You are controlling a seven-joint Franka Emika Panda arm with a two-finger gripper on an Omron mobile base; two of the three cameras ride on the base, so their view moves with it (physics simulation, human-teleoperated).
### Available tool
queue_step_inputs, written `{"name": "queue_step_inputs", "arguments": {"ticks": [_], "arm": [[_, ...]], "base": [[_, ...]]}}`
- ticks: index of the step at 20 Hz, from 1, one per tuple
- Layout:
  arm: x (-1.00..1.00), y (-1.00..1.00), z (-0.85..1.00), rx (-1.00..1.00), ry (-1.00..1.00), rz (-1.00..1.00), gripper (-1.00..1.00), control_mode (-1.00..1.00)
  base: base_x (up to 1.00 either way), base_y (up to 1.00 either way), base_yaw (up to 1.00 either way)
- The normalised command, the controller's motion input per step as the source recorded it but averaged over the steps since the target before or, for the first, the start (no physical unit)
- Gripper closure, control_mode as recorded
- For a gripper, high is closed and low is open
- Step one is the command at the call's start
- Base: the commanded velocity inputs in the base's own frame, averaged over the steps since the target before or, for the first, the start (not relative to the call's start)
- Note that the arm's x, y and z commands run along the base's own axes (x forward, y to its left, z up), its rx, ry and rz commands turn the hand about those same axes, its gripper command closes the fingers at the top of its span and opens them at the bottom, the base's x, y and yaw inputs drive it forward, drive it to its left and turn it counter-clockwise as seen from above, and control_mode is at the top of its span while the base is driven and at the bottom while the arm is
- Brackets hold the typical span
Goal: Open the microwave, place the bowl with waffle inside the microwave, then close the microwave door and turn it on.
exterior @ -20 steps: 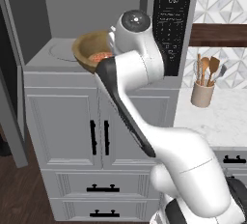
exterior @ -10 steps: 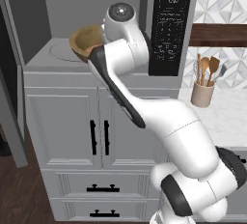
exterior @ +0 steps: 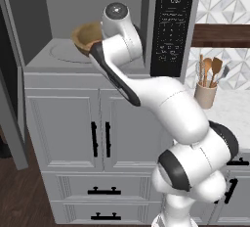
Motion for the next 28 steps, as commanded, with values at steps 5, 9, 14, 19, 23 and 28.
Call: {"name": "queue_step_inputs", "arguments": {"ticks": [5,9,14,19,23,28], "arm": [[0.62,0.1,0.0,0.0,0.0,-0.07,1.0,-1.0],[0.42,0.26,-0.11,-0.07,0.0,-0.08,1.0,-1.0],[0.43,0.38,-0.23,-0.14,0.0,-0.08,1.0,-1.0],[0.53,0.19,-0.23,-0.09,0.0,-0.07,1.0,-1.0],[0.29,0.01,-0.19,-0.01,-0.03,-0.02,-1.0,-1.0],[-0.06,-0.01,-0.11,0.03,-0.26,0.0,-1.0,-1.0]], "base": [[0.0,0.0,0.0],[0.0,0.0,0.0],[0.0,0.0,0.0],[0.0,0.0,0.0],[0.0,0.0,0.0],[0.0,0.0,0.0]]}}
